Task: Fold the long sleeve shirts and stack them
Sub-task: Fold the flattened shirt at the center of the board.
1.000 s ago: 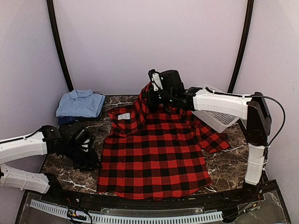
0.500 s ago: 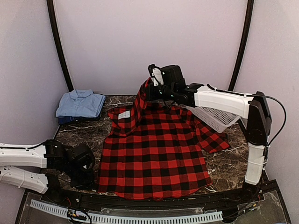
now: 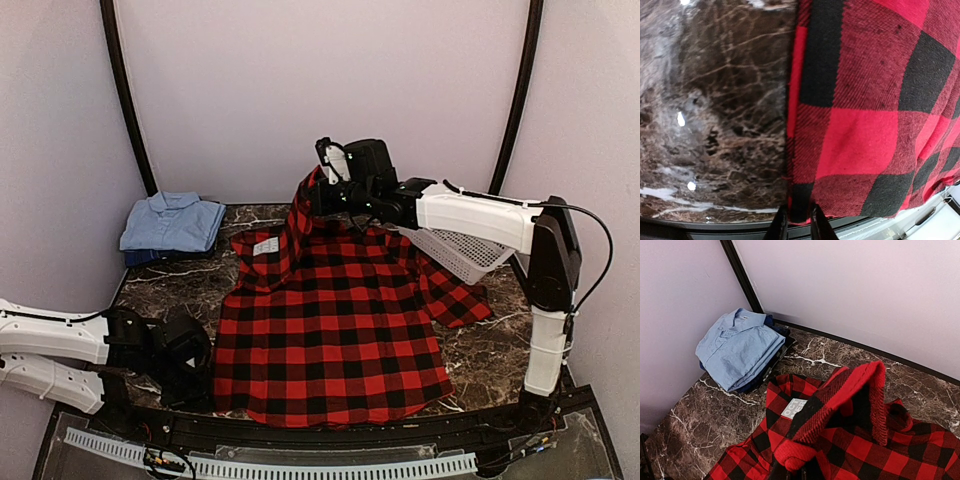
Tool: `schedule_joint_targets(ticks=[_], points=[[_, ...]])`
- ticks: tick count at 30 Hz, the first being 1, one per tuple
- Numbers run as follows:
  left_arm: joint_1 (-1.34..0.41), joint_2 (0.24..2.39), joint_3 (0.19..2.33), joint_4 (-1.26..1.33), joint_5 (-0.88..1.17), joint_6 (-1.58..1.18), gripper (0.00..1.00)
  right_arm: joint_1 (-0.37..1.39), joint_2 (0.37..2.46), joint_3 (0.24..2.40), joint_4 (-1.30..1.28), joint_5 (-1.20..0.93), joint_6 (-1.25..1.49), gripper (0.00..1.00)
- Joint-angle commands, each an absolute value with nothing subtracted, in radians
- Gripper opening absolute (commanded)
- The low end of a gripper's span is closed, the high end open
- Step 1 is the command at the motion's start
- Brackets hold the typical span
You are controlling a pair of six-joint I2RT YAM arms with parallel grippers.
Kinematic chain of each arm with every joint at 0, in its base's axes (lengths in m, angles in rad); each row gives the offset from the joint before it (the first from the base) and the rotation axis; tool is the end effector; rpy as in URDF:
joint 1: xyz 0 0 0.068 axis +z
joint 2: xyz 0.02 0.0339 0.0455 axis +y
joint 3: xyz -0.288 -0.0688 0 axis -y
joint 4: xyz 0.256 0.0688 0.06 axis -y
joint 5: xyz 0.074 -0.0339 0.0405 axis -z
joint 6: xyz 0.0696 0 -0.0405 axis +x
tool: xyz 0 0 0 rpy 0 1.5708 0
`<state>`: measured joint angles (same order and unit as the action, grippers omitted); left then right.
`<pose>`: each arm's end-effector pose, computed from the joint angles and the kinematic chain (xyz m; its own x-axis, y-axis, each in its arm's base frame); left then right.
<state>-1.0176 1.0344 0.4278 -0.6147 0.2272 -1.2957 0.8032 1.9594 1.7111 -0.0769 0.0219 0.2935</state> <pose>0.0738 -0.1494 0.1312 -0.9709 -0.2123 0.1107 -0.2389 0.8906 -0.3870 0.3678 0.3789 0.3294 -0.4163 -0.0149 -0.9091 -0.6107 0.7454 0.2674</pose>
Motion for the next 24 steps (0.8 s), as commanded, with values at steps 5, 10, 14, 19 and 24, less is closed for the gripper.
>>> schedule_joint_targets(ticks=[5, 10, 14, 19, 24], points=[[-1.026, 1.006, 0.475, -0.744, 0.148, -1.300, 0.00, 0.798, 1.914, 1.776, -0.074, 0.027, 0.282, 0.00], [-1.026, 0.963, 0.567, -0.816, 0.065, -1.260, 0.00, 0.793, 1.925, 1.849, -0.106, 0.077, 0.221, 0.00], [-1.026, 0.991, 0.684, -0.806, 0.046, -1.150, 0.00, 0.771, 1.919, 1.900, -0.114, 0.100, 0.184, 0.00], [-1.038, 1.103, 0.811, -0.772, 0.086, -0.968, 0.00, 0.740, 1.885, 1.906, -0.128, 0.146, 0.154, 0.00], [-1.041, 1.219, 0.936, -0.700, 0.185, -0.822, 0.00, 0.699, 1.823, 1.848, -0.126, 0.189, 0.143, 0.00]])
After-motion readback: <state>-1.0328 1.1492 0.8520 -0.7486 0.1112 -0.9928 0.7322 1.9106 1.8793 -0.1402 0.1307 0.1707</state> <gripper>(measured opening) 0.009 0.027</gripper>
